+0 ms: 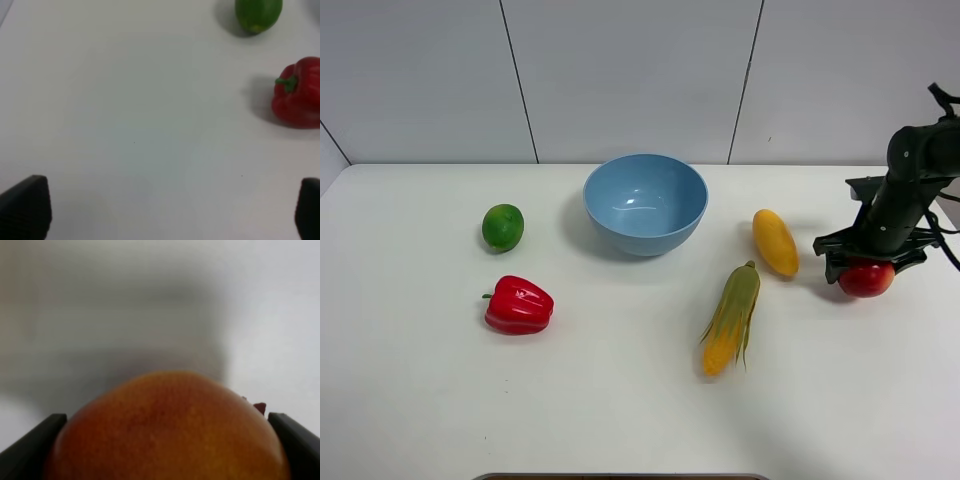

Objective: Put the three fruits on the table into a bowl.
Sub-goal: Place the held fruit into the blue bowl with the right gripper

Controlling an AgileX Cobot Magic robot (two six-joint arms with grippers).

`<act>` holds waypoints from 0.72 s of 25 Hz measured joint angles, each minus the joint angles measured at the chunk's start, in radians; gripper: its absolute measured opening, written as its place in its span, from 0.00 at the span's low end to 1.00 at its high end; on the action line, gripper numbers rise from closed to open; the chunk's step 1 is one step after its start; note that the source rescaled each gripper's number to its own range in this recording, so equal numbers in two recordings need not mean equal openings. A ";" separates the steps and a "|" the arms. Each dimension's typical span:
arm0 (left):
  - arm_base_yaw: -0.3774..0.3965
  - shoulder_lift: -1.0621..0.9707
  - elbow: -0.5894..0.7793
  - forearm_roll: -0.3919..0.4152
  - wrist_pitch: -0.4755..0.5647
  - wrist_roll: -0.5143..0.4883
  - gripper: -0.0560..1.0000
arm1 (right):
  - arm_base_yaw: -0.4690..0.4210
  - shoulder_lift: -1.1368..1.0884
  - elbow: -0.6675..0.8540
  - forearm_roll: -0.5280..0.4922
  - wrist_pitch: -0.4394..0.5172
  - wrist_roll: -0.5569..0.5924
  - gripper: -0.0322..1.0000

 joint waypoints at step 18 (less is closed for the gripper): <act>0.000 0.000 0.000 0.000 0.000 0.000 1.00 | 0.042 -0.257 -0.265 0.112 0.099 -0.033 0.48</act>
